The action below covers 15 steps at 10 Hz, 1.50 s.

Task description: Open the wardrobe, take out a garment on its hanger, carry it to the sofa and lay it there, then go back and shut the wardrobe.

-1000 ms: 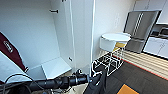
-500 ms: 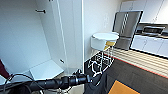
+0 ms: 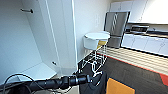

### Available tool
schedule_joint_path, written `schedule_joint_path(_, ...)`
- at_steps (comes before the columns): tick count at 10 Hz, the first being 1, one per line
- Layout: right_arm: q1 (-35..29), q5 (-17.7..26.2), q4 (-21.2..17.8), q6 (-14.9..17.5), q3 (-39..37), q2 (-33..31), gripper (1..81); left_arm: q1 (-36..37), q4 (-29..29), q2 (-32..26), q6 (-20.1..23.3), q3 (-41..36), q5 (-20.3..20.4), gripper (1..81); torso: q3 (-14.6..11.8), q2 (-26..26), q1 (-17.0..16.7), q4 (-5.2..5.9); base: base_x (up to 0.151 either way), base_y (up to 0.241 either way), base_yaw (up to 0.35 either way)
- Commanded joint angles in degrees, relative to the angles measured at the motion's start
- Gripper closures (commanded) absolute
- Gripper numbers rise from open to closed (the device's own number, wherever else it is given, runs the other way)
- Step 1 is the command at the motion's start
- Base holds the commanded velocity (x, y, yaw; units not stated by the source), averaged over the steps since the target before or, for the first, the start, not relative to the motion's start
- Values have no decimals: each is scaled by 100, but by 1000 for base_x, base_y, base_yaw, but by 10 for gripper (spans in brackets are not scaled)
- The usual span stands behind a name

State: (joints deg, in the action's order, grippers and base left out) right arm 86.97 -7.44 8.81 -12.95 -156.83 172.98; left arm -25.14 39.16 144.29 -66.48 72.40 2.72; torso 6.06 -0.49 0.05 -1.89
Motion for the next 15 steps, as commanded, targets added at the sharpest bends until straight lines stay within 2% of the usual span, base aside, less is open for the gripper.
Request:
schedule_joint_path(1, -219, 295, -38, 20, 13, -16, 10, 909, 66, 4, 3, -252, 291, 811, 0, 0, 0, 0, 0, 0, -244)
schedule_joint_path(15, -219, 295, -29, 29, -4, 11, 10, 900, 101, -57, 12, -411, 282, 811, 0, 0, 0, 0, 0, 0, -244)
